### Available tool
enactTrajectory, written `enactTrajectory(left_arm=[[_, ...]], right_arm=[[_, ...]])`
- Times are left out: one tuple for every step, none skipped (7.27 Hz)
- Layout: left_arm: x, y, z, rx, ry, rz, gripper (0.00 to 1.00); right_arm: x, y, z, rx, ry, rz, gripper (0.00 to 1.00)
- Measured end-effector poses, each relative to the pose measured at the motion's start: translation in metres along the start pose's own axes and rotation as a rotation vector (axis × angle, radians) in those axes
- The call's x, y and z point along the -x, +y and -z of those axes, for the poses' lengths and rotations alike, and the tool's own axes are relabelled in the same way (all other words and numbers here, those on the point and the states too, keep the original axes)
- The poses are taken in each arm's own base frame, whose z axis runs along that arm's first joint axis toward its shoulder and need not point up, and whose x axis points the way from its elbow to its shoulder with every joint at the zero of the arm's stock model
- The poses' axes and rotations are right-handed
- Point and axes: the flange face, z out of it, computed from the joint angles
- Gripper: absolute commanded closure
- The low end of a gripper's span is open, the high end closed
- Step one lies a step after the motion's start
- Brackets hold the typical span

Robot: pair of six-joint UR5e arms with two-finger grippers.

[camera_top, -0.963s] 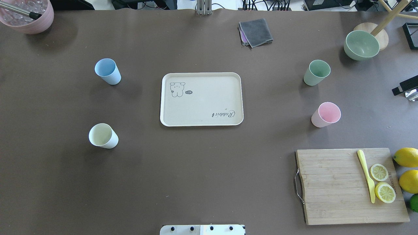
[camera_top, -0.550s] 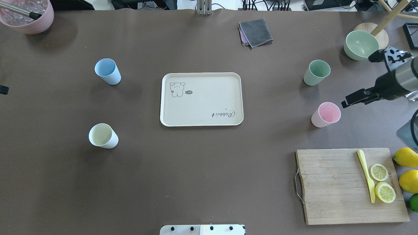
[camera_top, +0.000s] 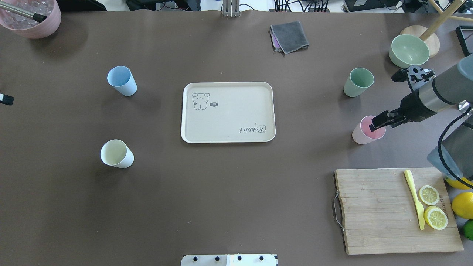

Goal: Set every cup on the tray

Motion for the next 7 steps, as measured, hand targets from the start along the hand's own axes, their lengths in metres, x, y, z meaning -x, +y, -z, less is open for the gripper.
enactTrajectory(left_arm=[[-0.001,0.000,0.001,-0.001,0.002,0.000,0.02],[-0.004,0.000,0.000,0.000,0.005,0.001,0.02],[-0.014,-0.002,-0.003,0.005,0.014,0.021,0.02],[-0.037,-0.002,-0.012,0.016,0.026,0.060,0.02],[-0.066,0.004,-0.027,0.027,0.023,0.091,0.03],[-0.094,0.014,-0.045,0.036,0.011,0.112,0.03],[-0.114,0.024,-0.063,0.045,-0.003,0.120,0.03]], right_arm=[[-0.004,0.000,-0.004,0.007,0.005,-0.007,1.00],[-0.005,0.000,-0.006,0.010,0.005,-0.012,1.00],[-0.003,-0.001,-0.005,0.011,0.001,-0.012,1.00],[0.004,-0.005,-0.002,0.008,-0.009,-0.007,1.00],[0.020,-0.016,0.003,0.002,-0.027,-0.012,1.00],[0.048,-0.035,0.011,-0.008,-0.052,-0.032,1.00],[0.082,-0.057,0.021,-0.019,-0.073,-0.054,1.00]])
